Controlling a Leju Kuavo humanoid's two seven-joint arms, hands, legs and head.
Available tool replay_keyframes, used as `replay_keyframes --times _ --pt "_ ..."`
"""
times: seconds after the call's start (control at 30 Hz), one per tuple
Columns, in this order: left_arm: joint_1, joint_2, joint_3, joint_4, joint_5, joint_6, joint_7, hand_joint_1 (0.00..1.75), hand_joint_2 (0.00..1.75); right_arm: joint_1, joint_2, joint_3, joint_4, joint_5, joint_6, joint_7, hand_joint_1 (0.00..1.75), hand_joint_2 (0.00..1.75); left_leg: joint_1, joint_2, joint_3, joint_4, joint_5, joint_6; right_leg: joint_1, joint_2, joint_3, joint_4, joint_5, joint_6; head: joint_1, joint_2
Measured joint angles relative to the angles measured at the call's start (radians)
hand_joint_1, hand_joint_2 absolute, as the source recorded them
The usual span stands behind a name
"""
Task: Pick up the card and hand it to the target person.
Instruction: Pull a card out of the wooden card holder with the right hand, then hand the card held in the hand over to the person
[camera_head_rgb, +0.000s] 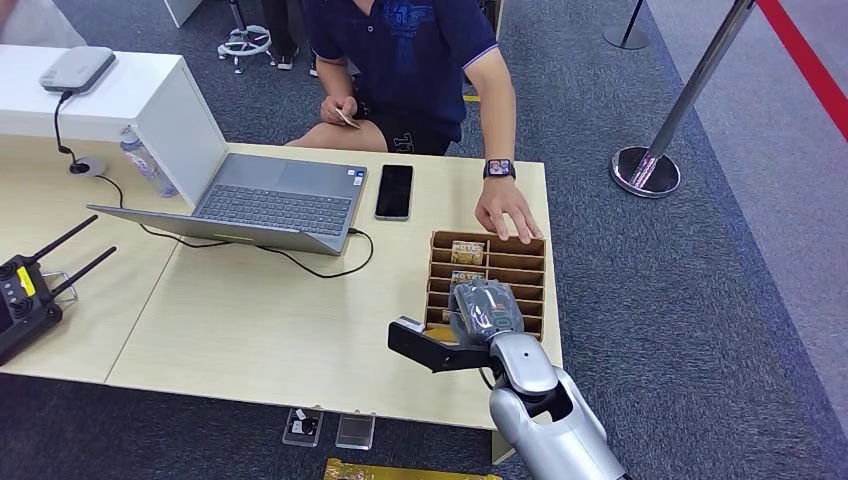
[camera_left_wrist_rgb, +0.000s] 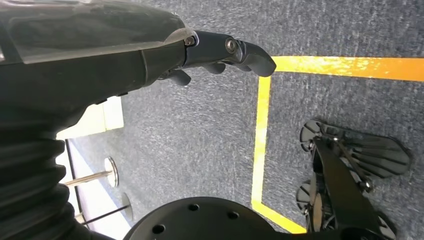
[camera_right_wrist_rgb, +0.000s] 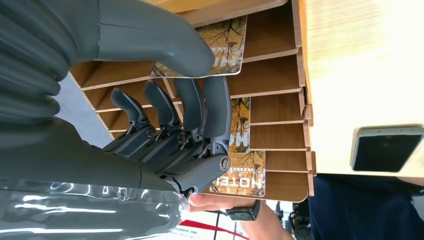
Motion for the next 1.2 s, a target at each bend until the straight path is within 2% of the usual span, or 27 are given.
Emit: replay_keyframes --times 0.07,0.67,0.97,1.2 --pt "0.0 0.0 0.0 0.0 -0.004 -0.003 -0.015 0.0 1.75 0.0 0.0 0.0 0.0 0.0 -0.002 0.0 1.49 1.75 0.0 0.0 0.0 0.0 0.0 0.0 0.0 0.0 0.0 0.0 0.0 0.0 0.0 0.0" --pt "0.0 0.0 0.001 0.0 0.007 0.001 -0.027 0.0 1.75 0.0 -0.005 -0.008 -0.042 -0.012 -0.013 -0.018 1.5 1.75 0.0 0.0 0.0 0.0 0.0 0.0 0.0 0.0 0.0 0.0 0.0 0.0 0.0 0.0" --pt "0.001 -0.001 0.021 0.0 0.016 0.033 0.011 0.0 1.75 0.0 -0.037 -0.064 -0.236 -0.055 -0.009 -0.039 1.5 1.75 0.0 0.0 0.0 0.0 0.0 0.0 0.0 0.0 0.0 0.0 0.0 0.0 0.0 0.0" --pt "0.002 -0.003 0.026 0.0 0.013 0.033 0.005 0.0 1.75 -0.013 -0.068 -0.11 -0.38 -0.059 -0.013 -0.059 1.5 1.75 0.0 0.0 0.0 0.0 0.0 0.0 0.0 0.0 0.0 0.0 0.0 0.0 0.0 0.0"
